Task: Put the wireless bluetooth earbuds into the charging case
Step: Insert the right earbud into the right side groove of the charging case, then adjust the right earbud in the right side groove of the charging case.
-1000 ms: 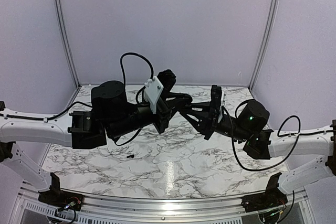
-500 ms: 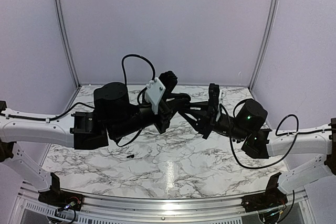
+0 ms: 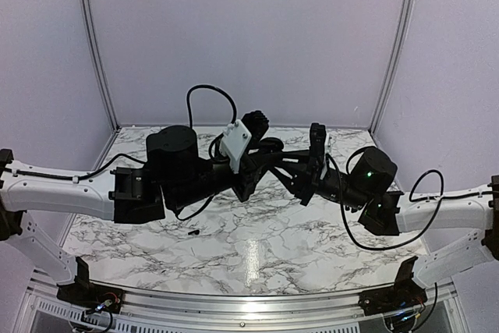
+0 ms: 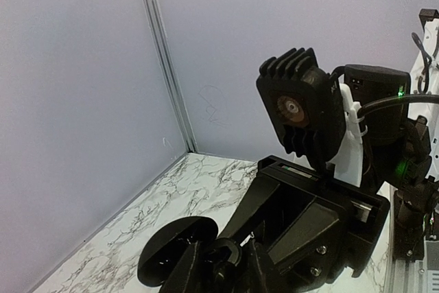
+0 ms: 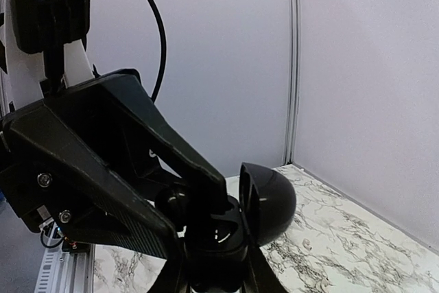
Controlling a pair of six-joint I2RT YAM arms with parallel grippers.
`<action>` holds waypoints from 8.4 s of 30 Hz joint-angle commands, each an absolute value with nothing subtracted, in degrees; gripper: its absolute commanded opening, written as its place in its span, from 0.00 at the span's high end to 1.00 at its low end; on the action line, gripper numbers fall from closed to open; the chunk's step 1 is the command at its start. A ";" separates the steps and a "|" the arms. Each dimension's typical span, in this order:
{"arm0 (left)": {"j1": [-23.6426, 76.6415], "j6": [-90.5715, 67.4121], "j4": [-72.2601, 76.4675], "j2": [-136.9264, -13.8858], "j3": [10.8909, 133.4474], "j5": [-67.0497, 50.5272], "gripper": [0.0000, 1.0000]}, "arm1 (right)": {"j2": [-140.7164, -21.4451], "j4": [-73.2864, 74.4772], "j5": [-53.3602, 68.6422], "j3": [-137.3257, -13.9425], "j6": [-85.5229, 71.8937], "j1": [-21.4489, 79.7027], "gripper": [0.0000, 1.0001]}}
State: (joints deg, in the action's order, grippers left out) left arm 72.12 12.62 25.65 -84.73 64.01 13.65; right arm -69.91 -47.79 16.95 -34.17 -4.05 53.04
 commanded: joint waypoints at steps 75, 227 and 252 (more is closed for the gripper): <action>70.07 14.29 -4.47 -70.93 65.05 -5.00 0.17 | -76.20 -43.24 50.10 -41.56 -6.49 53.44 1.00; 72.82 33.54 -16.88 -70.23 64.62 -1.21 0.40 | -79.98 -25.19 48.76 -47.49 -4.77 54.93 1.00; 75.84 35.73 -20.91 -74.15 69.00 3.18 0.41 | -80.71 -22.83 47.86 -48.18 -3.74 55.30 1.00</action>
State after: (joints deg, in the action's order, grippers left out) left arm 75.44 35.51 -18.85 -73.91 67.44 3.16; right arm -80.66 -22.22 48.45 -46.26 -4.27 55.22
